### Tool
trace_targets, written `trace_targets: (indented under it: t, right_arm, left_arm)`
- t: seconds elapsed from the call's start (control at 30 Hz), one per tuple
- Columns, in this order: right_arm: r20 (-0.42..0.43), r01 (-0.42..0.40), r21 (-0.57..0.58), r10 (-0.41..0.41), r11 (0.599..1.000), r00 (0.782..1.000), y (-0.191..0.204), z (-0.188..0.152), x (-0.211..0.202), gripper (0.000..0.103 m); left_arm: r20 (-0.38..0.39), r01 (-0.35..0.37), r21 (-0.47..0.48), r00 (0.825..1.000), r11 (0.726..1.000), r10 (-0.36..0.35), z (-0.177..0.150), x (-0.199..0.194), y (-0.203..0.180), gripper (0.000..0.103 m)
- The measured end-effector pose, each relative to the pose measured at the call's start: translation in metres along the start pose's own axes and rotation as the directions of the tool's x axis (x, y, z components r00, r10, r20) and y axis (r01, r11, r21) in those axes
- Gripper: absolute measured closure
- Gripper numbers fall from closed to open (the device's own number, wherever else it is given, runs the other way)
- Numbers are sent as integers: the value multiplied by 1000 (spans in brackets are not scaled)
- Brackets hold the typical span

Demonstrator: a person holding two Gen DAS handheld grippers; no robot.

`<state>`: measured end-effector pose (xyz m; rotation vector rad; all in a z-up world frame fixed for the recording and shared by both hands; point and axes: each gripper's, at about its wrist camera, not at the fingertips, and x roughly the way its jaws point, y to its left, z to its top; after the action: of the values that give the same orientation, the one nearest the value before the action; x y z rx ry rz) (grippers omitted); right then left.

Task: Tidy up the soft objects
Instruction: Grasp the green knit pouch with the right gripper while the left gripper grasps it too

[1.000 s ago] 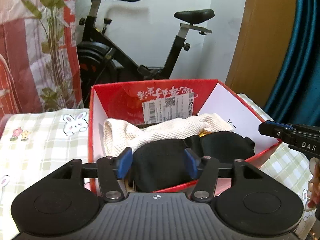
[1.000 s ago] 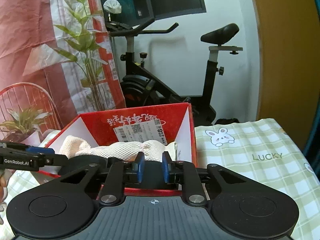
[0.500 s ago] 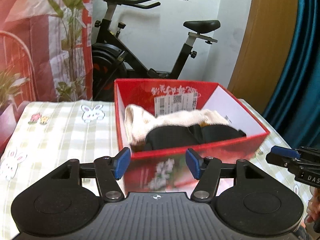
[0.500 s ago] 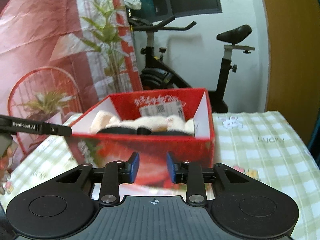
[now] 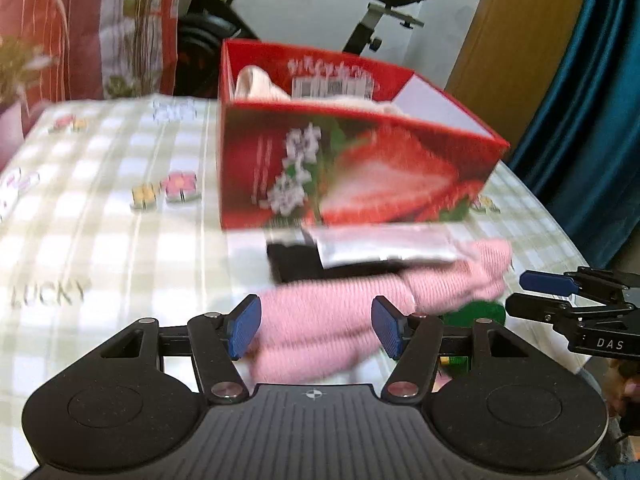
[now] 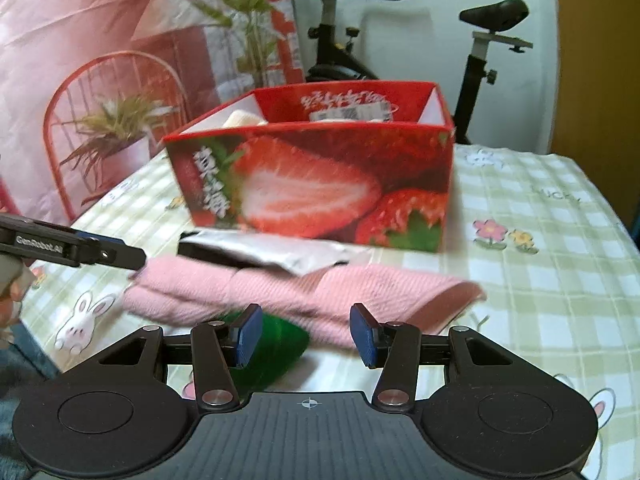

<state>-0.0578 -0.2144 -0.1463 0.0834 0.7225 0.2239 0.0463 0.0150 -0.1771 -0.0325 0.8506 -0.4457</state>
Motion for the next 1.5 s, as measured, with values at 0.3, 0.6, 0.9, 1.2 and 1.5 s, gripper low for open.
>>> trace_targets:
  t: [0.3,0.6,0.9,1.2,1.5]
  right_arm:
    - [-41,-33,-32,32,999,999,12,-8,2,48]
    - [-50,-109,-49,107,993,993,16,-14,21,49]
    - [-96,-132,-86,123,988,988,37,-24,45,55]
    - [-50,-89,-60,86,994,995,29,-35,39,58]
    - [-21,-116,-69,114,991,993,29,-27,37,57]
  left_arm:
    - [-48,-10,-30,999,1000,9,-25,9,4,40]
    - [-79,-39,-97,996,994,32,-37,14,19,40]
    - [-57,-24,-136,998,990,17,-44,15,22,31]
    - [-38,-6,-112,999,994,2,-47,20,13,14]
    - [-50,1,-132,999,991,-7,-39,19,19,19]
